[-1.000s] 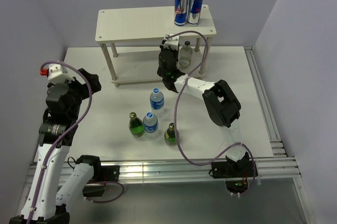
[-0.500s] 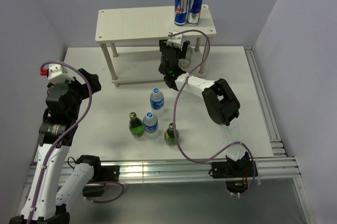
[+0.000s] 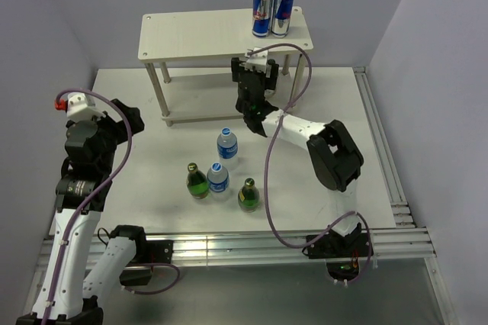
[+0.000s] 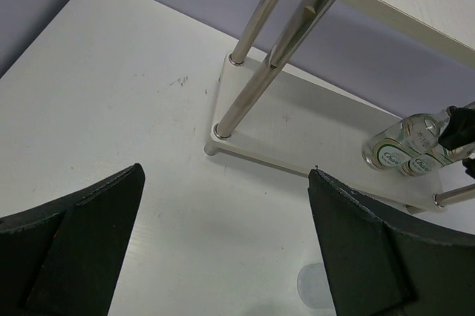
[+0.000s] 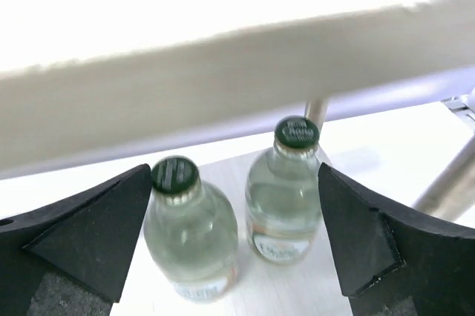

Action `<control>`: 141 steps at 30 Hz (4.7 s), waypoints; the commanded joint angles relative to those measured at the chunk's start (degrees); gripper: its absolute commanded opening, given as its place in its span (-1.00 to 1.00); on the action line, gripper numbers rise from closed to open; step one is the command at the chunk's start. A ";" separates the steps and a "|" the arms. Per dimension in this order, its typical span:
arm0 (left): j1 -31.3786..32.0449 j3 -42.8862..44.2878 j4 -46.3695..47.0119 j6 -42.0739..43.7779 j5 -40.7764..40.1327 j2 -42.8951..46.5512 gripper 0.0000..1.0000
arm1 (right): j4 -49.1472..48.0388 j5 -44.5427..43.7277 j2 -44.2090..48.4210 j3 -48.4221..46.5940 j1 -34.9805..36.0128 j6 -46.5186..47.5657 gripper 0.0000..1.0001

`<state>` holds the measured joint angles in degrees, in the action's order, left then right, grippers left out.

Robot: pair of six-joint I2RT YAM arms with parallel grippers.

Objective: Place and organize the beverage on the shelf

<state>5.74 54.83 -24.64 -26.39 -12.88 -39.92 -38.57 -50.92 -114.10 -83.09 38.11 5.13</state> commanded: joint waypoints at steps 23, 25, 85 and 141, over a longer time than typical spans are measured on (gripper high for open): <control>20.86 4.05 -4.66 2.32 -19.76 -12.36 0.99 | 50.90 -15.18 59.69 30.52 23.67 -39.11 1.00; 30.32 5.72 -8.65 -1.81 -29.86 -14.82 0.99 | 54.02 -15.09 63.91 33.07 25.08 -43.17 0.99; 62.55 -25.91 17.27 -25.90 -56.11 -20.11 -0.99 | 71.35 -15.09 77.72 49.60 29.04 -56.81 0.99; 19.14 79.90 8.30 26.92 -22.19 -57.02 -0.99 | 66.43 -12.19 80.27 52.33 29.04 -53.73 0.97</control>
<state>26.72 128.25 -23.49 0.62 -38.65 -98.50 29.58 -62.81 -33.95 -31.38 66.89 -48.07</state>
